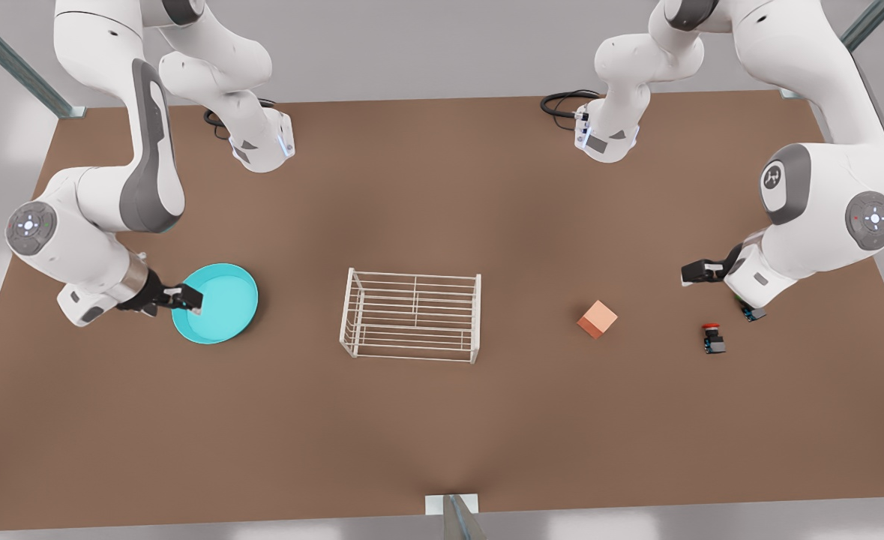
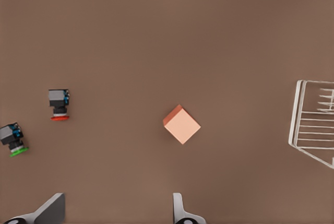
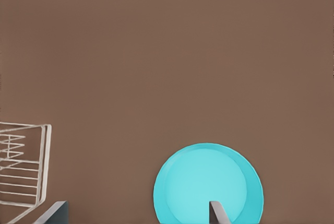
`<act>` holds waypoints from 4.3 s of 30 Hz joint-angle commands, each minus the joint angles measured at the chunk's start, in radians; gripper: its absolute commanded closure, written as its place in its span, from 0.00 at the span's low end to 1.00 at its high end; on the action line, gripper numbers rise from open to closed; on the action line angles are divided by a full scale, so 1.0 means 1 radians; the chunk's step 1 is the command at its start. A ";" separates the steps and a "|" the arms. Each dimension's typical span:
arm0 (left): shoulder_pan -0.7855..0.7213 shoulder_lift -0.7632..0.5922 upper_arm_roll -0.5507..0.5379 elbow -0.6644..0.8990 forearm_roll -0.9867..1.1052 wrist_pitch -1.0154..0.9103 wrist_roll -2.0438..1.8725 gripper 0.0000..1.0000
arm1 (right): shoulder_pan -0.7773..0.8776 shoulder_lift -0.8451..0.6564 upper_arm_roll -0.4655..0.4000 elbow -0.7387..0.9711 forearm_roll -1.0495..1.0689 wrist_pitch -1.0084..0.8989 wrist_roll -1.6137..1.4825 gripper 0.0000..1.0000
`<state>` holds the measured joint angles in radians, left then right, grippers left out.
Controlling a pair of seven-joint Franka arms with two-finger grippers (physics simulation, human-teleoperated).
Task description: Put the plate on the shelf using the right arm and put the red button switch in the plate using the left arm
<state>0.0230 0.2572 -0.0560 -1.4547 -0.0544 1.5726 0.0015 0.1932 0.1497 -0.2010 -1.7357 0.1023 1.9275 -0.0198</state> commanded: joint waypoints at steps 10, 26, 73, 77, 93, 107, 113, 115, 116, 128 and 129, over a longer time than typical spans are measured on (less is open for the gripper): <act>-0.015 0.004 -0.025 -0.139 0.079 0.023 0.032 0.00 | -0.070 0.060 -0.008 0.068 0.036 -0.018 -0.198 0.00; 0.018 0.013 -0.028 -0.061 0.065 -0.048 -0.083 0.00 | -0.310 0.221 -0.002 -0.136 0.114 0.074 -0.358 0.00; 0.017 0.017 -0.028 -0.079 0.071 -0.046 -0.083 0.00 | -0.471 0.366 0.120 -0.300 0.145 0.311 -0.810 0.71; 0.017 0.019 -0.028 -0.076 0.071 -0.046 -0.083 0.00 | -0.471 0.358 0.126 -0.298 0.151 0.292 -0.810 0.77; 0.017 0.022 -0.028 -0.073 0.073 -0.046 -0.081 0.00 | -0.482 0.268 0.221 -0.217 0.261 0.042 -0.836 0.77; 0.020 0.023 -0.028 -0.078 0.071 -0.046 -0.081 0.00 | -0.351 0.228 0.445 0.156 0.272 -0.217 -0.393 0.77; 0.020 0.024 -0.028 -0.078 0.073 -0.046 -0.081 0.00 | -0.196 0.286 0.442 0.301 0.224 -0.225 -0.071 0.77; 0.020 0.024 -0.028 -0.078 0.073 -0.046 -0.081 0.00 | -0.163 0.315 0.440 0.301 0.185 -0.223 -0.009 0.77; 0.020 0.024 -0.028 -0.078 0.073 -0.046 -0.081 0.00 | -0.150 0.324 0.437 0.301 0.172 -0.222 0.018 0.77; 0.020 0.024 -0.028 -0.078 0.071 -0.046 -0.081 0.00 | 0.012 0.458 0.388 0.366 0.178 -0.176 0.262 0.76; 0.020 0.024 -0.028 -0.078 0.071 -0.046 -0.081 0.00 | 0.014 0.459 0.388 0.367 0.181 -0.165 0.276 0.76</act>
<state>0.0434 0.2818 -0.0842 -1.5329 0.0171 1.5268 -0.0795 0.2044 0.6061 0.1865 -1.3698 0.2851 1.7381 -0.1391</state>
